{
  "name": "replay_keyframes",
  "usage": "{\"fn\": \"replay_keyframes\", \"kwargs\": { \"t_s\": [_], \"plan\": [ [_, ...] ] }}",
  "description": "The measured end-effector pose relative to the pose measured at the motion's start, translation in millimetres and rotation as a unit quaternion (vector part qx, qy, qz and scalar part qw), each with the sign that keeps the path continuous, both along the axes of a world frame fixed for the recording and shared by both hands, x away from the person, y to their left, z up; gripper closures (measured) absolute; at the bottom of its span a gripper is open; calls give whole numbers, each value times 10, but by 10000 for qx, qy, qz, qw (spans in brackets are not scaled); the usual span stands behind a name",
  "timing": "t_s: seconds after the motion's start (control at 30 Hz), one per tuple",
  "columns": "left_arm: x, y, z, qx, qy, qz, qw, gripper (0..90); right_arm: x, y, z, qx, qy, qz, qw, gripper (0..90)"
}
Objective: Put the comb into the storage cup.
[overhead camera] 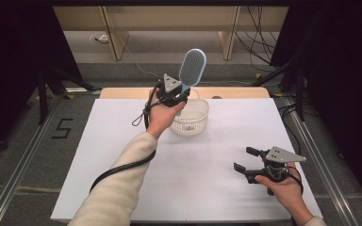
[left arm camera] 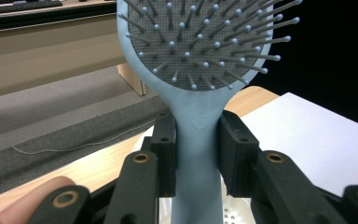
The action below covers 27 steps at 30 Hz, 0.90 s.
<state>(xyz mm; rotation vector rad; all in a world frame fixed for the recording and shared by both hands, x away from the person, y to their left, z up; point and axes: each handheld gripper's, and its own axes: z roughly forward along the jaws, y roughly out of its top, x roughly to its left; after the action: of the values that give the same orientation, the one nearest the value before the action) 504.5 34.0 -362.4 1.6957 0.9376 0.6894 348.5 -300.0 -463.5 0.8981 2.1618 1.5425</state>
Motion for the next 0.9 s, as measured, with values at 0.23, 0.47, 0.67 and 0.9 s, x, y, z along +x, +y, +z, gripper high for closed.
{"fn": "replay_keyframes", "kwargs": {
  "t_s": [0.23,0.47,0.67,0.9],
  "plan": [
    [24,-17,-12,33,8,-20,10000,696,1,-1,-1,2,-5,6,10000,168],
    [58,-31,-33,18,6,-12,10000,696,1,-3,0,21,-8,7,10000,168],
    [82,-44,-67,17,49,16,10000,696,1,-3,0,26,-10,10,10000,168],
    [102,-53,-104,20,61,39,10000,696,-2,-2,1,25,-2,19,10000,168]
  ]
}}
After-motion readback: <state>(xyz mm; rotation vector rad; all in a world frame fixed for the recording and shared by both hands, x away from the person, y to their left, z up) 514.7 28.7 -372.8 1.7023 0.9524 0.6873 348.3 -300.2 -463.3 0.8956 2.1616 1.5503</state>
